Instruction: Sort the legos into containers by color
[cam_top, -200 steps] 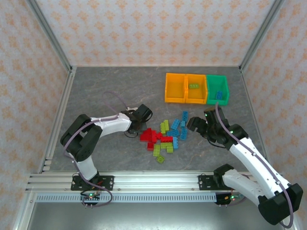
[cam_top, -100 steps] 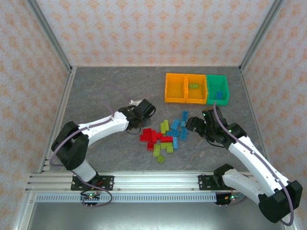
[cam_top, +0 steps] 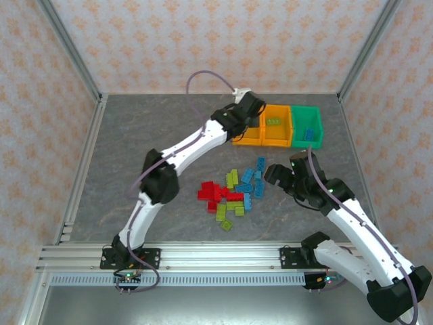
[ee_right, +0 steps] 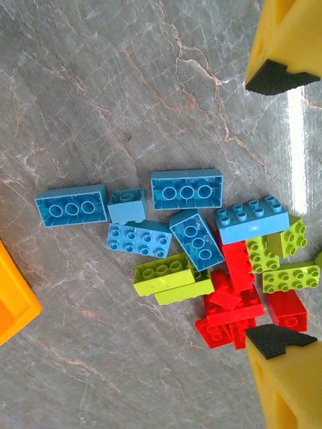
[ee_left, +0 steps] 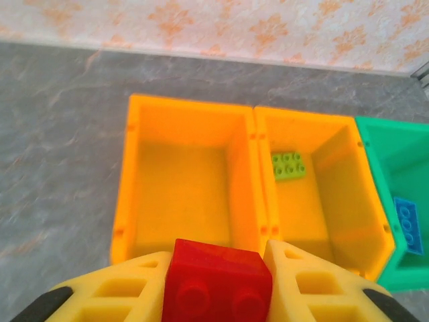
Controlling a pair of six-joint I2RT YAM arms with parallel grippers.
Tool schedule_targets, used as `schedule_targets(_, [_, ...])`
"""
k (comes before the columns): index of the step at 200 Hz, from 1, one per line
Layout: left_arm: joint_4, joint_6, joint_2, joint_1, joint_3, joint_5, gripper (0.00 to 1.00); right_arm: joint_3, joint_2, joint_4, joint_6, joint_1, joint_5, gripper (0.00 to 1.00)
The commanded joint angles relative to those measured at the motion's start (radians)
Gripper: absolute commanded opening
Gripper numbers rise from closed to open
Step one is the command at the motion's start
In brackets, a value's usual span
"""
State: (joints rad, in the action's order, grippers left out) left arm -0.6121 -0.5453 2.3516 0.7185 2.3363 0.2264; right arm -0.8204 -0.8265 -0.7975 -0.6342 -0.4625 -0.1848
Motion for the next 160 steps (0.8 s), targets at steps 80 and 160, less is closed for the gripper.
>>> schedule_targets(80, [-0.091,0.157,0.172,-0.052,0.339,-0.021,0.54,-0.139,0.064,-0.148,0.022,-0.005,0.098,0.92])
schedule_targets(160, [0.213,0.143,-0.81,0.133,-0.847,-0.041,0.47,-0.178,-0.204,-0.011,0.082,-0.007,0.083,0.93])
